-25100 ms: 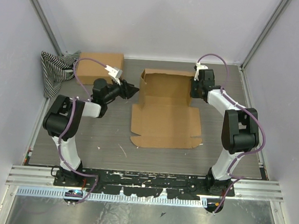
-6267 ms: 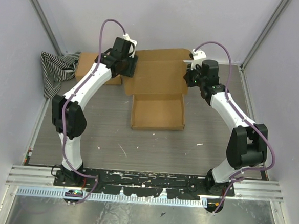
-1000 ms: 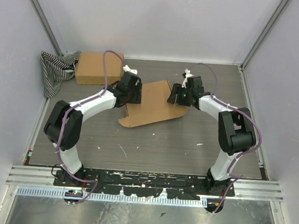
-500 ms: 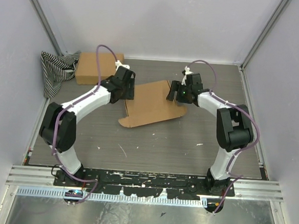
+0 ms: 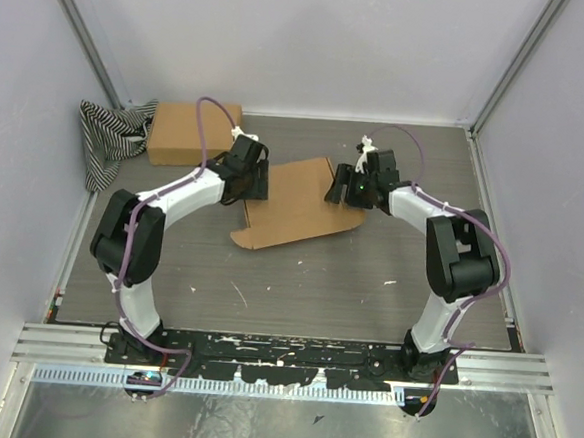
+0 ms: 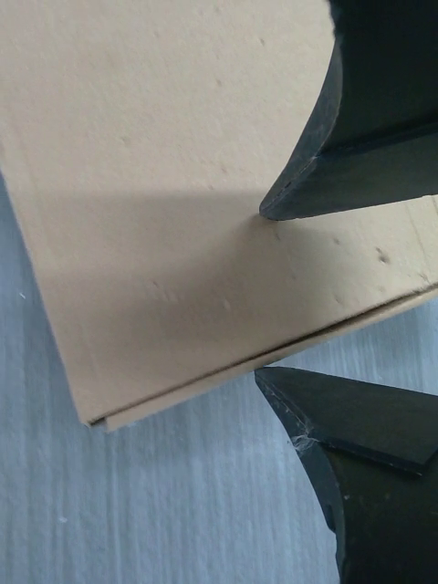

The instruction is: Fold the paper box

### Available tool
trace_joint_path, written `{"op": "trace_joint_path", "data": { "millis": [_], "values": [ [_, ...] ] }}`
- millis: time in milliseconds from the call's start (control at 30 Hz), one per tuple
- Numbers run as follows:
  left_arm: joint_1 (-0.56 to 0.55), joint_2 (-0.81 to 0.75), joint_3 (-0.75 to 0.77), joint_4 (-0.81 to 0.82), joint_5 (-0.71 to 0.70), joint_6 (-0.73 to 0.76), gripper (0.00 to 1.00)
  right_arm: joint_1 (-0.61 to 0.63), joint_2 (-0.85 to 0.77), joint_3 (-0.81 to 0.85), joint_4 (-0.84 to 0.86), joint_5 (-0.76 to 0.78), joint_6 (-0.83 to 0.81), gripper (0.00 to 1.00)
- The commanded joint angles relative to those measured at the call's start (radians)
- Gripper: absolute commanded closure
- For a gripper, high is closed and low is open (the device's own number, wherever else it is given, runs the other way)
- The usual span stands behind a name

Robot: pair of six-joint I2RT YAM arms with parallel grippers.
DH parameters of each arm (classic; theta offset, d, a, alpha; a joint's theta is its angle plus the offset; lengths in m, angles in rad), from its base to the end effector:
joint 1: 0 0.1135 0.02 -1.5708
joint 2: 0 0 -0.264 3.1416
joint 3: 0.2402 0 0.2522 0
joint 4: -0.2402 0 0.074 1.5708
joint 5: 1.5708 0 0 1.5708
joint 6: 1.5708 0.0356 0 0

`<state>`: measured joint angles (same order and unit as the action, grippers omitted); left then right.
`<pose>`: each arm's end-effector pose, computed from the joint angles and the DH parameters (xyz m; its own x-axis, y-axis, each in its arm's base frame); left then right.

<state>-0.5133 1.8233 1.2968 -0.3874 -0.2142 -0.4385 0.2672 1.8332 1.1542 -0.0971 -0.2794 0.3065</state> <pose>0.3472 -0.1870 0.2118 -0.7803 -0.0364 -0.6244 0.0392 0.9935 -0.1069 0.3774 0.1135 0.1855 -0.7780 0.0877 -0.6221 -0.2191 0.8902 0.3995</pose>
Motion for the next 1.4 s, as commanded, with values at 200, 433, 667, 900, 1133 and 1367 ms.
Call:
{"op": "trace_joint_path", "data": {
  "millis": [200,433,667,900,1133,1367],
  "values": [
    [-0.001,0.138,0.213,0.048,0.119,0.040,0.28,0.002,-0.182,-0.074,-0.011,0.010,0.005,0.25],
    [0.003,0.183,0.287,0.048,0.166,0.051,0.28,0.002,-0.187,-0.033,-0.056,0.043,-0.010,0.25],
    [0.012,0.167,0.325,0.054,0.194,0.089,0.27,0.001,-0.216,-0.006,-0.110,0.166,0.000,0.23],
    [0.039,-0.054,0.082,0.105,0.093,0.112,0.03,0.002,-0.407,-0.077,-0.132,0.461,0.069,0.39],
    [0.035,-0.242,-0.187,0.172,0.242,0.084,0.02,0.013,-0.453,-0.176,-0.184,0.227,0.032,0.21],
    [0.012,-0.214,-0.211,0.217,0.285,0.075,0.04,0.037,-0.455,-0.266,-0.146,0.235,0.052,0.20]
  ]
}}
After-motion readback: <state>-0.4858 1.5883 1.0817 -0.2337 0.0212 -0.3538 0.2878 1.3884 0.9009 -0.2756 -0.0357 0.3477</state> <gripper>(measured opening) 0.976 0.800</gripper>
